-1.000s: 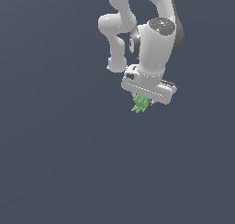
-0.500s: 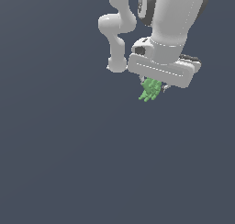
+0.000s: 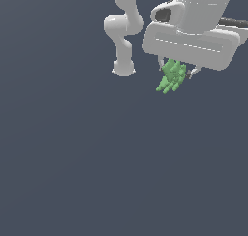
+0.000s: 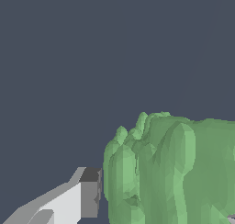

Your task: Pick up the object and move it to a goal position.

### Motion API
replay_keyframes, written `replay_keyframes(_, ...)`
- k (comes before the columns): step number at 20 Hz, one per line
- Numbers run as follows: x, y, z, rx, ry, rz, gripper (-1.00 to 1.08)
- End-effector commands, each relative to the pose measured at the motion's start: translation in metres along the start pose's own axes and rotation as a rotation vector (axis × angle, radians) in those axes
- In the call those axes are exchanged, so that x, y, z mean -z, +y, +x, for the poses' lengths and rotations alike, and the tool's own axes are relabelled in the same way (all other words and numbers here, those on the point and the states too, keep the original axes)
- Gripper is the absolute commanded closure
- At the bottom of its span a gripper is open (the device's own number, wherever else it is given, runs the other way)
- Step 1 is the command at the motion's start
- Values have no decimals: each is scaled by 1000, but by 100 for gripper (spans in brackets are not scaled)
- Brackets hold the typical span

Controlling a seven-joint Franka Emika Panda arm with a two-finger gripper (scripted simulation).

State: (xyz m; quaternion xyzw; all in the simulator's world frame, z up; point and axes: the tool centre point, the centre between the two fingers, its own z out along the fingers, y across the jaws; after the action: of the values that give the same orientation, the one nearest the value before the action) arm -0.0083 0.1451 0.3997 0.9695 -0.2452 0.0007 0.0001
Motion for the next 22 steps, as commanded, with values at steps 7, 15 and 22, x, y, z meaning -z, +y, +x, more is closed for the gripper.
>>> replay_keyframes(7, 52, -14, 6, 0, -1, 0, 108)
replay_keyframes(15, 77, -22, 10, 0, -1, 0, 108)
replay_keyframes(22, 86, -25, 12, 0, -1, 0, 108)
